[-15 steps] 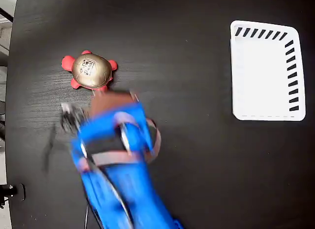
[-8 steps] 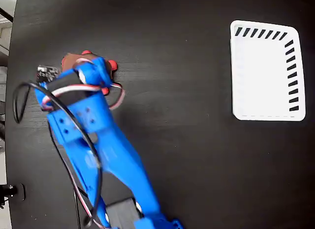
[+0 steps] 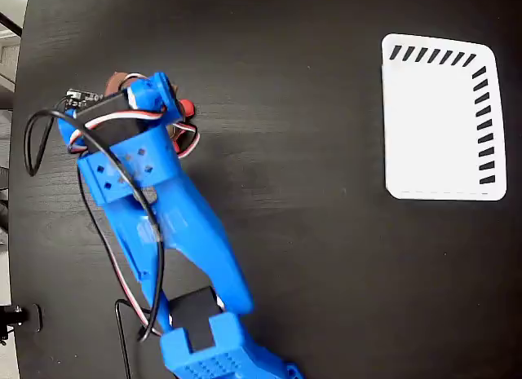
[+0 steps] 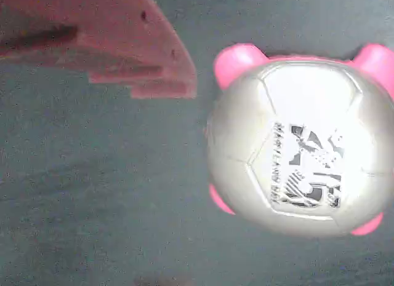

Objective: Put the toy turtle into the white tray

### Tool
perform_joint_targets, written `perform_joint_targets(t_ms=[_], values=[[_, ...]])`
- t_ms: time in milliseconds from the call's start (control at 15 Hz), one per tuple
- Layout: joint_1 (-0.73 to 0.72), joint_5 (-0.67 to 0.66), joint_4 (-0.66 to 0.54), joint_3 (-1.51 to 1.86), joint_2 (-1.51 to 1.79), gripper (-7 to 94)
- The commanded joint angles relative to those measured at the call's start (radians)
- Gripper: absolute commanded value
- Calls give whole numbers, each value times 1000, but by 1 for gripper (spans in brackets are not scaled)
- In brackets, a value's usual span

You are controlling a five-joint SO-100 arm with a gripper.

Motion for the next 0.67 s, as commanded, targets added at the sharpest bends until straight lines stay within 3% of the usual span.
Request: perform_joint_targets(t_ms=[0,600], values=[[-26,17,15,-58,11,43],[-57,86,61,-207,-184,55]])
